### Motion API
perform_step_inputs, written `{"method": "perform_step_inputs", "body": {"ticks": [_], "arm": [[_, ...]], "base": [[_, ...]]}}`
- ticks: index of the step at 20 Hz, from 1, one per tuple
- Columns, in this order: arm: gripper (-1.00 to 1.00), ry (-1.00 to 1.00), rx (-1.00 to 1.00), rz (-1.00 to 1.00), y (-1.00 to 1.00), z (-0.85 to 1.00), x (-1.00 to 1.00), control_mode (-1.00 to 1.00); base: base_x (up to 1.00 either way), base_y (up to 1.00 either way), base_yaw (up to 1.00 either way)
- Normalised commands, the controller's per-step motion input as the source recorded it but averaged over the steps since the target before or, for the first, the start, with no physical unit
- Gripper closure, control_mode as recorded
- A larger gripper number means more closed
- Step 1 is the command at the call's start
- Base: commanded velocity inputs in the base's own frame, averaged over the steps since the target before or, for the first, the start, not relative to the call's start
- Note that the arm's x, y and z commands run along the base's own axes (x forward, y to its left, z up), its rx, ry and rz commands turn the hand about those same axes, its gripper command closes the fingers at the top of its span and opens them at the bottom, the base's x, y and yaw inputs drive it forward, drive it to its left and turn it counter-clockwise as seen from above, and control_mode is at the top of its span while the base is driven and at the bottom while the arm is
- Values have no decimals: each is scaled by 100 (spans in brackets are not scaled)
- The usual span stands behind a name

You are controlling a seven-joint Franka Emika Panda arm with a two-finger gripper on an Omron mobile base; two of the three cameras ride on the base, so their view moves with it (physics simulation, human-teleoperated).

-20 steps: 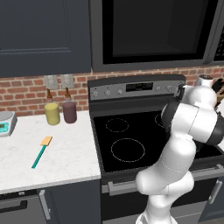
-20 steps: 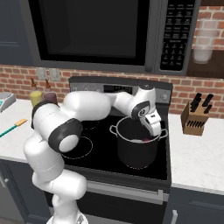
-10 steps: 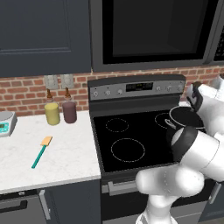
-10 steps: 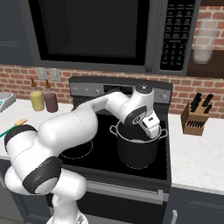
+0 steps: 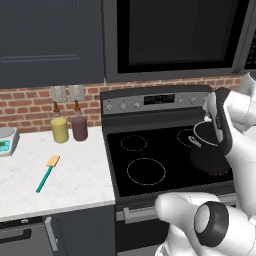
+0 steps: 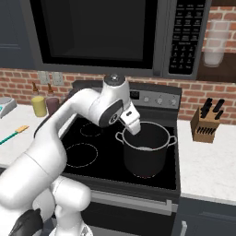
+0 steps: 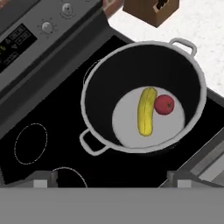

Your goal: Put the cucumber and tomato in the pot. Retrieve the spatula and lightly stir the vegetables in the pot.

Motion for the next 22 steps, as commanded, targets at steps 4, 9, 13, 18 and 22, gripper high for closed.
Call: {"method": "perform_step_inputs", "body": {"ticks": [4,9,13,18,22], "arm": [[-100,7,0,16,100,79,-15,-100],[-100,15,-3,31,100,30,-29,-100],[-100,16,-12,46,100,0,-50,-100],[-100,12,-17,52,100,-2,-50,-100],[-100,6,-22,56,100,-16,-45,-100]], "base": [[0,0,0],[0,0,0],[0,0,0],[0,0,0],[0,0,0]]}}
